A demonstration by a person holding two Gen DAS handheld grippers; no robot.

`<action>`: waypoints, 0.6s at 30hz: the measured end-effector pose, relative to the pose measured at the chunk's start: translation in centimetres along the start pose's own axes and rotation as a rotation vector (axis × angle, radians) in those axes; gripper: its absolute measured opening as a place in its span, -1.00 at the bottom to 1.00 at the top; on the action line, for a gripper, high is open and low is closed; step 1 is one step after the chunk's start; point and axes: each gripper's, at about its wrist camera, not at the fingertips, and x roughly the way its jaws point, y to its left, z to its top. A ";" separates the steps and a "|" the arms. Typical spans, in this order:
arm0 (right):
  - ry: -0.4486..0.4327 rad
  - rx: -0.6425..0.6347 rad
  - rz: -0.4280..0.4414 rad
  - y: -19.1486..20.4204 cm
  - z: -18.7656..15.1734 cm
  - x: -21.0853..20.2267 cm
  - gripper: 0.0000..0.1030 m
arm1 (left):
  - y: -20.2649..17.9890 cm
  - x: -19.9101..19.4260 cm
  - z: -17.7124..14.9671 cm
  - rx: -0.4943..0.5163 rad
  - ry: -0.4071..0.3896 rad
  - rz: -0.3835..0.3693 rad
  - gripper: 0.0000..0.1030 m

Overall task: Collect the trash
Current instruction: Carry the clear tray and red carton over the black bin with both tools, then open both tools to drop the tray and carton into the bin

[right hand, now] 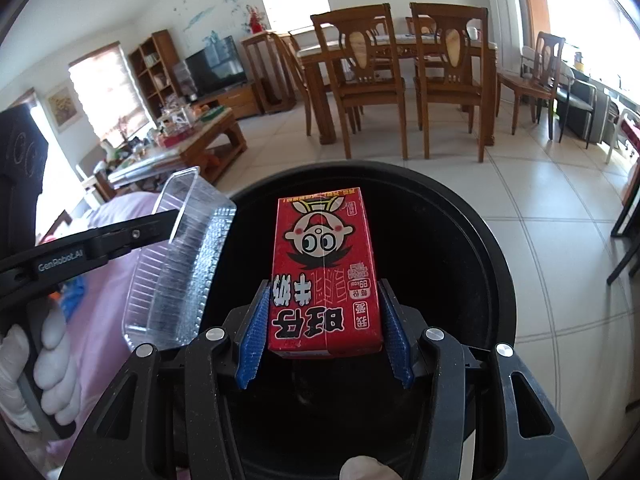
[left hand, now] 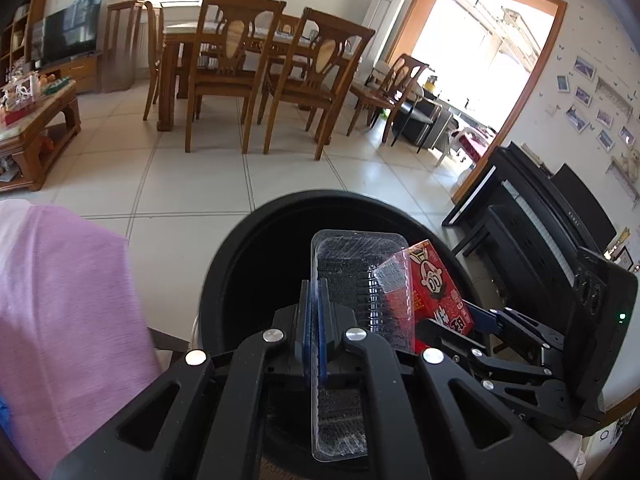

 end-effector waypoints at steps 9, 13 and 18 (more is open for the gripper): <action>0.028 -0.003 -0.019 -1.3 -1.1 1.9 0.00 | -0.2 3.5 -1.3 0.029 0.072 0.045 -0.95; 0.041 -0.021 -0.013 -0.8 -0.9 2.7 0.00 | 0.2 4.2 -1.8 0.027 0.105 0.054 -0.94; 0.048 -0.034 -0.014 -0.3 -0.5 3.3 0.00 | 0.3 4.2 -2.2 0.037 0.106 0.061 -0.94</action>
